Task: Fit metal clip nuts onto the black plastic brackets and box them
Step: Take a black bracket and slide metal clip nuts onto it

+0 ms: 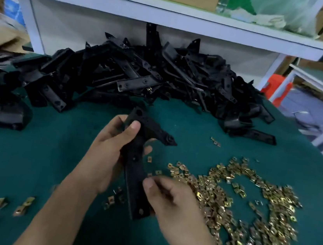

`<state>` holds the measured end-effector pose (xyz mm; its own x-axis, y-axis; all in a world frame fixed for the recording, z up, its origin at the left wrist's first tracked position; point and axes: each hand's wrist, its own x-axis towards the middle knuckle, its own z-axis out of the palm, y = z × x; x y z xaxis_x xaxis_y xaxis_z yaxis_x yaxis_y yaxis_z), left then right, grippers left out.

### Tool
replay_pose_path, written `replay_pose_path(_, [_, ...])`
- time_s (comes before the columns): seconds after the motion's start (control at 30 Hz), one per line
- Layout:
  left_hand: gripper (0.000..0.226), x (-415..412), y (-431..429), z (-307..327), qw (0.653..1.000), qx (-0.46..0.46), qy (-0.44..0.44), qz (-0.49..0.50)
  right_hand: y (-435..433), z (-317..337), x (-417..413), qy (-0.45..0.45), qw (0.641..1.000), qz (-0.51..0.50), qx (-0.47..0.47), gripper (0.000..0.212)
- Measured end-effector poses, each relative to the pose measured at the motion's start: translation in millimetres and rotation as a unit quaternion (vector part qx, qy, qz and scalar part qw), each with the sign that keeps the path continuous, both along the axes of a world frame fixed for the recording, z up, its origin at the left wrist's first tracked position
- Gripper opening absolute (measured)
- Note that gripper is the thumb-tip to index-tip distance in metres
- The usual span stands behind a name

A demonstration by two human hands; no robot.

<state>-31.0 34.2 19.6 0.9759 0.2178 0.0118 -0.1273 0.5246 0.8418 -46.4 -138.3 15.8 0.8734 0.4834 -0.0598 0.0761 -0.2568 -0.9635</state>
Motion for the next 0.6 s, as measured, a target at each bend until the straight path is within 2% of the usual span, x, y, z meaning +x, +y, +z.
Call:
replay_pose_path(0.07, [0.016, -6.3, -21.8, -0.7, 0.999, 0.000, 0.040, 0.001, -30.8, -1.4, -5.3, -0.018, 0.999, -0.032, -0.035, 0.025])
replay_pose_path(0.1, [0.019, -10.0, -32.6, -1.6, 0.998, -0.015, 0.056, -0.002, -48.9, -4.7, -6.8, -0.078, 0.989, -0.077, -0.100, 0.018])
replay_pose_path(0.13, [0.022, -15.0, -43.1, -3.2, 0.997, -0.031, 0.069, -0.010, -67.8, -7.8, -7.1, -0.149, 0.963, -0.128, -0.185, 0.014])
replay_pose_path(0.17, [0.024, -18.7, -52.8, -5.6, 0.995, -0.041, 0.082, -0.022, -85.8, -8.9, -7.7, -0.201, 0.926, -0.175, -0.269, 0.021])
replay_pose_path(0.2, [0.025, -23.6, -61.6, -8.8, 0.994, -0.048, 0.094, -0.038, -103.6, -12.0, -8.7, -0.212, 0.893, -0.210, -0.337, 0.035])
replay_pose_path(0.3, [0.029, -37.8, -81.8, -18.4, 0.991, -0.033, 0.101, -0.085, -142.1, -15.6, -13.7, -0.088, 0.834, -0.239, -0.489, 0.063])
replay_pose_path(0.33, [0.032, -43.2, -87.2, -22.0, 0.991, -0.024, 0.091, -0.095, -150.6, -17.9, -15.5, -0.061, 0.829, -0.231, -0.505, 0.066])
replay_pose_path(0.4, [0.040, -54.5, -95.7, -28.3, 0.991, -0.018, 0.073, -0.114, -160.7, -24.0, -18.5, -0.060, 0.841, -0.222, -0.489, 0.065])
replay_pose_path(0.53, [0.053, -65.8, -110.6, -36.8, 0.986, -0.005, 0.090, -0.142, -163.3, -34.1, -16.8, -0.132, 0.890, -0.255, -0.356, 0.038])
replay_pose_path(0.6, [0.045, -67.1, -118.0, -38.9, 0.985, 0.003, 0.107, -0.134, -161.8, -38.1, -14.2, -0.159, 0.898, -0.262, -0.315, 0.027])
